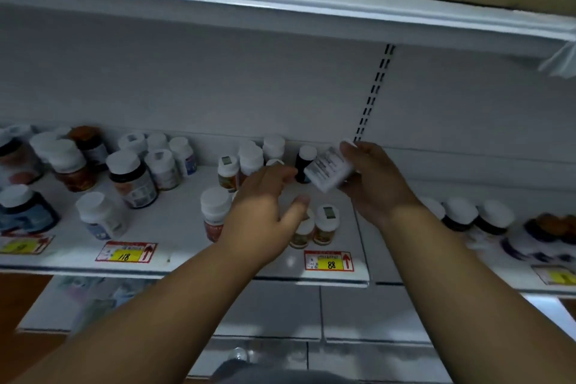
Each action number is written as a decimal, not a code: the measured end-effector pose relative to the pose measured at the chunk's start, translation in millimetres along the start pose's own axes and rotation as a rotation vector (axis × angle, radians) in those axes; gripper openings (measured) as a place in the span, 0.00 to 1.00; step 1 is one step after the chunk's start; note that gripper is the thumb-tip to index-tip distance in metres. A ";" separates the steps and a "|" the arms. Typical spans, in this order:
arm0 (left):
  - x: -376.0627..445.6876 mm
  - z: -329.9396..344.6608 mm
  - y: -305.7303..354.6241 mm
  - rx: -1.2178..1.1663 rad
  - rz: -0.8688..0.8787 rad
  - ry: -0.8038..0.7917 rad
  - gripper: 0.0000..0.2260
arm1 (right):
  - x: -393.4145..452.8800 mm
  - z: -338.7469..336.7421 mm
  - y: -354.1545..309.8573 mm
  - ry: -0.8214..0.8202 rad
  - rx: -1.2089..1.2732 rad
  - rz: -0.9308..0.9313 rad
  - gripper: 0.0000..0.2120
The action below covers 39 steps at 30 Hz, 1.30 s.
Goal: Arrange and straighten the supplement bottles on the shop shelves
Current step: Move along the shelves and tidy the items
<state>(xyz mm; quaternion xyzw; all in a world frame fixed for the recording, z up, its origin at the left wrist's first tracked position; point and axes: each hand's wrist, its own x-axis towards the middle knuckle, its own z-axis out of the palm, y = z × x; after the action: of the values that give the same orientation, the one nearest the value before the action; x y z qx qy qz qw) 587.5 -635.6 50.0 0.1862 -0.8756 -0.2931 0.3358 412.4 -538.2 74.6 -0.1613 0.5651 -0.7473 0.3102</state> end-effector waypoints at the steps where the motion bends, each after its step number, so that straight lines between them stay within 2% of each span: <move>1: -3.0 -1.6 -1.2 -0.038 -0.010 -0.007 0.20 | -12.4 4.6 -1.5 -0.026 0.159 0.056 0.06; 4: -14.5 -2.6 -3.6 -0.112 -0.008 -0.035 0.17 | -43.7 17.9 -1.5 -0.039 0.484 0.158 0.18; 8: -31.6 -5.6 -5.4 -0.198 -0.015 -0.093 0.19 | -73.9 28.0 -1.4 -0.015 0.541 0.213 0.25; 14: -41.6 -24.6 -3.4 -0.272 -0.059 -0.110 0.22 | -85.6 40.2 -3.6 -0.084 0.442 0.253 0.17; 18: -47.9 -31.7 -3.6 -0.250 -0.066 -0.082 0.23 | -88.0 36.9 -2.7 -0.191 0.337 0.273 0.19; 21: -51.1 -28.9 3.7 -0.244 -0.088 -0.068 0.24 | -88.5 32.5 -1.3 -0.196 0.298 0.286 0.22; 25: -57.8 -18.5 20.7 -0.246 -0.141 -0.031 0.24 | -90.6 27.0 -1.8 -0.230 0.172 0.200 0.25; 29: -74.7 -15.0 29.2 -0.249 -0.211 0.051 0.19 | -90.0 27.2 5.8 -0.299 0.150 0.230 0.20; 35: -119.6 -54.9 5.1 -0.220 -0.284 0.180 0.19 | -106.0 81.8 31.8 -0.453 0.259 0.404 0.14; 37: -131.0 -81.4 -13.3 -0.215 -0.313 0.204 0.20 | -112.4 112.4 42.8 -0.501 0.179 0.354 0.14; 39: -143.2 -112.3 -37.1 -0.181 -0.323 0.196 0.21 | -118.7 150.6 55.6 -0.567 0.009 0.215 0.11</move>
<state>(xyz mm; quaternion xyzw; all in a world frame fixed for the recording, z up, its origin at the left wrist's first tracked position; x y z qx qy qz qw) 771.6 -632.4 25.4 0.3209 -0.7677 -0.4009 0.3833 606.8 -583.0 81.7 -0.3013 0.4663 -0.6381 0.5335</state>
